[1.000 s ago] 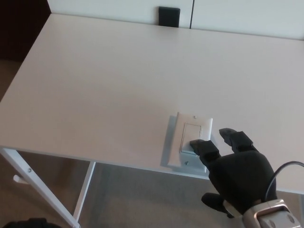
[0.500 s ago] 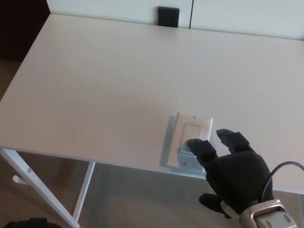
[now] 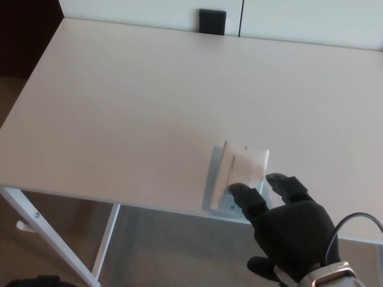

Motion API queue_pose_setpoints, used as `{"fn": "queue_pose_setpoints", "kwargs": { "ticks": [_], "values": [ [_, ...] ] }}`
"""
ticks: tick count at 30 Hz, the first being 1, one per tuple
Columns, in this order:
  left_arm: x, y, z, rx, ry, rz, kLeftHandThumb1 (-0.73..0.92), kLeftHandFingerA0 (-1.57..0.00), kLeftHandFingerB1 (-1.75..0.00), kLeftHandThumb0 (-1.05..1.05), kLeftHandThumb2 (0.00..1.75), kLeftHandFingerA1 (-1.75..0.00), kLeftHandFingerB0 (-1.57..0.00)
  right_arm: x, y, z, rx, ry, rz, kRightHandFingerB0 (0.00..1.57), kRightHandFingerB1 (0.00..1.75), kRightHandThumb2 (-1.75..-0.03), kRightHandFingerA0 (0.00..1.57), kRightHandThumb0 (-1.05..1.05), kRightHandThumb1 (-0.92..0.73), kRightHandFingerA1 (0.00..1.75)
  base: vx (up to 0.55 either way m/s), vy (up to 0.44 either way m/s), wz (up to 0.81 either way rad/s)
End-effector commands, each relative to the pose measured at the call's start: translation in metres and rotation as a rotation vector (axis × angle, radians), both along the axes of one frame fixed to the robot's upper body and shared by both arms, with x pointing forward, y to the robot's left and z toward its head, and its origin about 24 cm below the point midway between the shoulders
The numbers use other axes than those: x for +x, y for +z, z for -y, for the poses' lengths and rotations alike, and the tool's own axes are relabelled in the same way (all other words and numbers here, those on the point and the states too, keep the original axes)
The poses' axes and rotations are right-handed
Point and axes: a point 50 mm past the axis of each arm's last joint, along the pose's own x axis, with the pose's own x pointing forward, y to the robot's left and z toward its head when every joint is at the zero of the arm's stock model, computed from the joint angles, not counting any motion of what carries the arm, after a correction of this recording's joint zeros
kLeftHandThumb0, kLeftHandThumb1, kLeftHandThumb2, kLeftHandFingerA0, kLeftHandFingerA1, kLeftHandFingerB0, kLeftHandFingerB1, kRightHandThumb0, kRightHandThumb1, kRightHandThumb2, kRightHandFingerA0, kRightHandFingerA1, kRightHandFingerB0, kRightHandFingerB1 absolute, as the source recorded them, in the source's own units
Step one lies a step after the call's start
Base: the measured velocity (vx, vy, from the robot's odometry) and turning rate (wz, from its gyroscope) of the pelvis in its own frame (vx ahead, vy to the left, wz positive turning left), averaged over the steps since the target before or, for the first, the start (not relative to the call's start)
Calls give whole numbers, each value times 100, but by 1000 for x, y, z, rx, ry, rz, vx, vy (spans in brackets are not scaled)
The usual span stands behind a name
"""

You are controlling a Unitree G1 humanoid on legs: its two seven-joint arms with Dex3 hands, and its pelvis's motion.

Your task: The robot walk towards a table in front and then clicks the light switch button using the right hand's index finger

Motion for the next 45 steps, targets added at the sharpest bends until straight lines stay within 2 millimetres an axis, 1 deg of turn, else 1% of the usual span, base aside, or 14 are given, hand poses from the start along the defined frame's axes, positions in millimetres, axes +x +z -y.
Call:
{"fn": "queue_pose_setpoints", "kwargs": {
  "ticks": [1, 3, 4, 18, 20, 22, 27, 28, 29, 30, 31, 36, 37, 45],
  "values": [
    [-2, 2, -5, 24, -8, -20, 51, -65, -37, -38, 56, -41, -53, -8, -12, 5, -66, -10, -119, 32, 46, -87, 5, -77, -51, 36, 0, 0, 0],
    [-2, 1, -5, 21, -6, -21, 51, -64, -37, -38, 55, -41, -53, -8, -11, 5, -67, -9, -119, 41, 35, -60, 12, -76, -63, 29, 0, 0, 0],
    [-2, 1, -5, 21, -7, -19, 51, -65, -37, -38, 55, -41, -54, -9, -10, 5, -66, -9, -122, 31, 46, -88, 5, -77, -51, 36, 0, 0, 0],
    [1, 2, -7, 28, -7, -16, 51, -65, -37, -37, 55, -41, -54, -62, 91, 14, 204, 100, 180, 25, 46, -92, 2, -84, -56, 24, 0, 0, 0],
    [-1, 1, -9, 31, -2, -21, 51, -65, -37, -37, 55, -41, -54, -73, 93, 16, 226, 123, 169, 31, 33, -62, 4, -76, -68, 27, 0, 0, 0],
    [-5, 0, -8, 25, -7, -31, 51, -64, -37, -38, 56, -41, -53, -83, 87, 21, 230, 128, 108, 24, 45, -89, 4, -79, -54, 35, 0, 0, 0],
    [-15, -6, -7, 42, -21, -53, 50, -66, -37, -40, 56, -41, -54, -98, 45, 41, 235, 44, -124, 29, 33, -59, 5, -70, -64, 33, 0, 0, 0],
    [-20, -8, -6, 47, -32, -62, 50, -66, -37, -40, 56, -41, -54, -100, 31, 48, 230, 7, -199, 23, 46, -85, 2, -72, -50, 31, 0, 0, 0],
    [-22, -10, -5, 43, -30, -69, 50, -66, -37, -40, 56, -41, -54, -102, 25, 52, 215, -7, -226, 27, 33, -60, 7, -66, -60, 27, 0, 0, 0],
    [-26, -13, -4, 32, -24, -82, 49, -66, -37, -40, 56, -42, -55, -103, 13, 59, 180, -31, -273, 22, 45, -85, 2, -72, -50, 32, 0, 0, 0],
    [-27, -15, -2, 26, -19, -86, 49, -67, -37, -40, 56, -42, -55, -102, 0, 68, 140, -65, -325, 0, 44, -97, 3, -37, -39, 52, 0, 0, 0],
    [-24, -16, 0, 27, -7, -69, 50, -66, -37, -39, 56, -42, -54, -85, -37, 98, 23, -187, -443, 26, 33, -59, 11, -67, -63, 35, 0, 0, 0],
    [-23, -15, 0, 26, -4, -66, 50, -67, -37, -40, 56, -42, -54, -82, -43, 104, 7, -224, -477, 0, 45, -97, 3, -37, -40, 52, 0, 0, 0],
    [-15, -12, 0, 18, 5, -46, 49, -67, -37, -39, 55, -42, -55, -61, -68, 133, -35, -356, -513, 0, 45, -100, 3, -37, -43, 52, 0, 0, 0]
  ]
}}
